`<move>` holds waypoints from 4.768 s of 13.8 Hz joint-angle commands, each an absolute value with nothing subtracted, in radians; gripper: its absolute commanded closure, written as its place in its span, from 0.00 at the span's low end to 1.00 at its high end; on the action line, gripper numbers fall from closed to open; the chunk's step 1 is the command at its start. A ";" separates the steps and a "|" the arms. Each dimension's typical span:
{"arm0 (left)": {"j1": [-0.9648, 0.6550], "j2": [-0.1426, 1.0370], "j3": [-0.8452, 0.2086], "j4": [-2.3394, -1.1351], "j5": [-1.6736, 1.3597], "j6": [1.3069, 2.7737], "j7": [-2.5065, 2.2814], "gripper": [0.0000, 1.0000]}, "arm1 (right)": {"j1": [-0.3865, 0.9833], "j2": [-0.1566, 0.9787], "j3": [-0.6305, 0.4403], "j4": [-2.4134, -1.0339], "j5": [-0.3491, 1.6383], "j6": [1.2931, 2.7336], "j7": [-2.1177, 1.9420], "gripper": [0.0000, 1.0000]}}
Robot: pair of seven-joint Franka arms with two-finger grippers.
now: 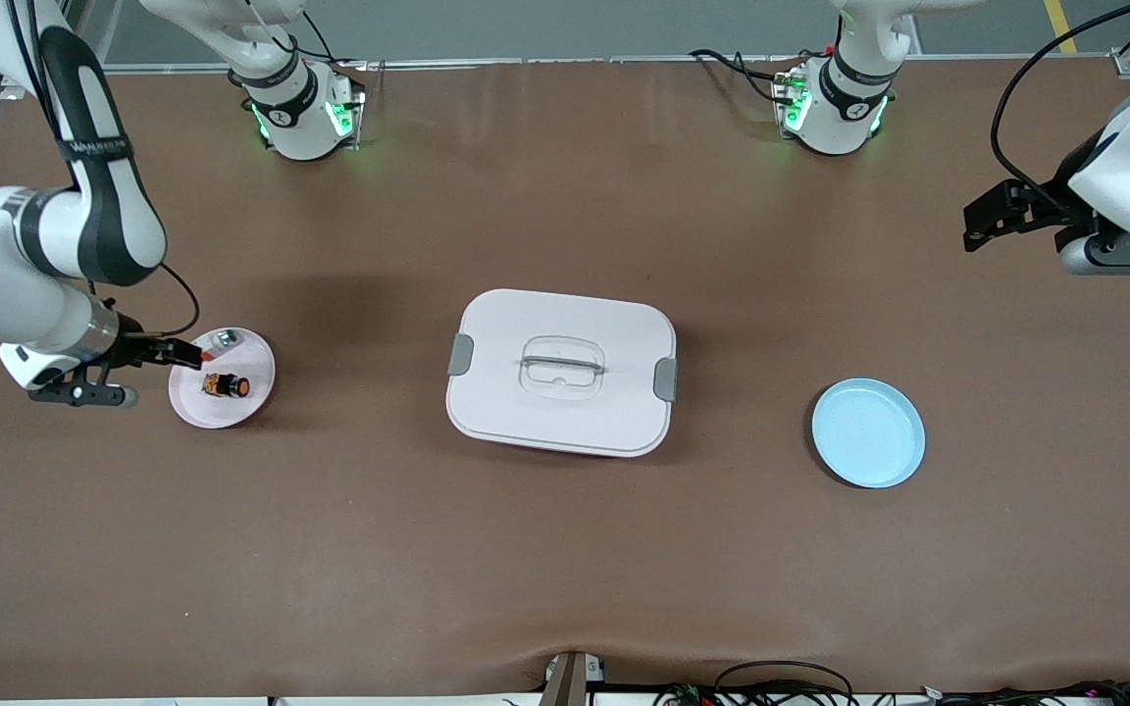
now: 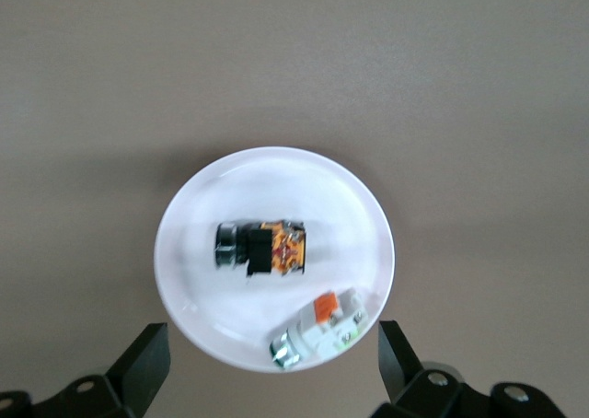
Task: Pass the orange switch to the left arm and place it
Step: 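Lower the right gripper and grasp the orange-black switch on the plate, then lift the switch with the right gripper while the left gripper approaches, then carry the switch above the box while the left gripper grasps it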
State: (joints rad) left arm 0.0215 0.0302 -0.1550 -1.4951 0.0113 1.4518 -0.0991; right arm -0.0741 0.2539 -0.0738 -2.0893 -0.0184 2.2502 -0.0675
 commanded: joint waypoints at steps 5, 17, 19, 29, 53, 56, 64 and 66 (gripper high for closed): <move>0.026 0.067 -0.161 -1.490 0.021 1.480 -0.101 0.00 | -0.083 0.379 -0.058 -2.079 0.031 2.307 -0.081 0.00; 0.025 0.089 -0.161 -1.491 0.023 1.514 -0.101 0.00 | -0.080 0.495 -0.055 -2.079 0.034 2.450 -0.101 0.00; 0.025 0.087 -0.161 -1.491 0.021 1.513 -0.103 0.00 | -0.081 0.497 -0.055 -2.079 0.035 2.451 -0.101 0.00; 0.026 0.080 -0.170 -1.505 0.023 1.503 -0.103 0.00 | -0.078 0.471 -0.054 -2.057 0.052 2.389 -0.129 0.82; 0.018 0.025 -0.397 -1.528 -0.351 1.647 -0.390 0.00 | 0.547 0.207 -0.052 -1.588 0.455 1.586 1.147 0.87; 0.021 0.017 -0.406 -1.557 -0.445 1.687 -0.437 0.00 | 0.649 0.236 -0.052 -1.540 0.543 1.716 1.342 0.87; 0.021 -0.141 -0.469 -1.840 -0.619 1.908 -0.629 0.00 | 0.778 0.350 -0.052 -1.464 0.805 2.029 1.611 0.87; 0.021 -0.152 -0.489 -1.874 -0.653 1.942 -0.618 0.00 | 0.798 0.356 -0.052 -1.462 0.842 2.116 1.637 0.87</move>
